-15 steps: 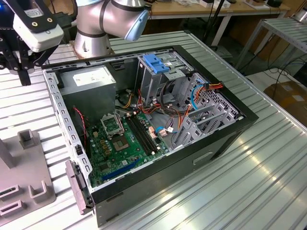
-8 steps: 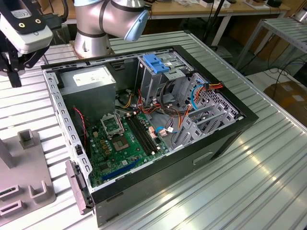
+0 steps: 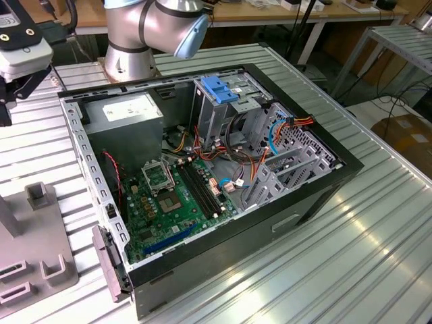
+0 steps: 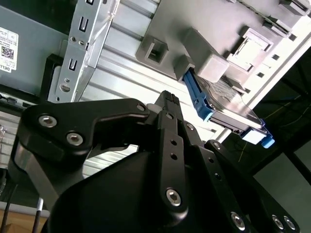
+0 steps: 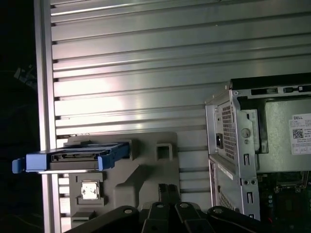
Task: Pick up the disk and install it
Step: 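Reach for the disk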
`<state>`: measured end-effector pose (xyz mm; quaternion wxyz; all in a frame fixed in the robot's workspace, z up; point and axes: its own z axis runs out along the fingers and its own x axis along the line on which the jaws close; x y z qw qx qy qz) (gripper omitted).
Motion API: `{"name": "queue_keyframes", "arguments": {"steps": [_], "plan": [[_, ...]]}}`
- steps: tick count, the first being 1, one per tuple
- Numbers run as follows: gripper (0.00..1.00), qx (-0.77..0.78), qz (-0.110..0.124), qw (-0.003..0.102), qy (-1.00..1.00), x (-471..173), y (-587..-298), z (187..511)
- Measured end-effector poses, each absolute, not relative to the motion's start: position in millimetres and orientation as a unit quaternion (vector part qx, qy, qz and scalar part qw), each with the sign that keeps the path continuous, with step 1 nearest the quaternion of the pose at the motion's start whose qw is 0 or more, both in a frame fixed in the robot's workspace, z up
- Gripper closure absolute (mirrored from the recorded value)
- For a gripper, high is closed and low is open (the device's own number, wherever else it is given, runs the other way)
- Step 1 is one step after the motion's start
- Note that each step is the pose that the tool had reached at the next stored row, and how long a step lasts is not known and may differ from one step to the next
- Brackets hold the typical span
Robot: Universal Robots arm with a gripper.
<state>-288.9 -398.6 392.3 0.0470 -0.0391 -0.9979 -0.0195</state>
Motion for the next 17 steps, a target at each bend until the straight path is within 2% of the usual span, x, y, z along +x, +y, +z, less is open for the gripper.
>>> {"name": "queue_keyframes", "arguments": {"steps": [12,17], "plan": [[0.89,-0.039,-0.019,0.053,-0.998,-321,-398,392],[0.89,-0.039,-0.019,0.05,-0.998,-338,-393,392]]}}
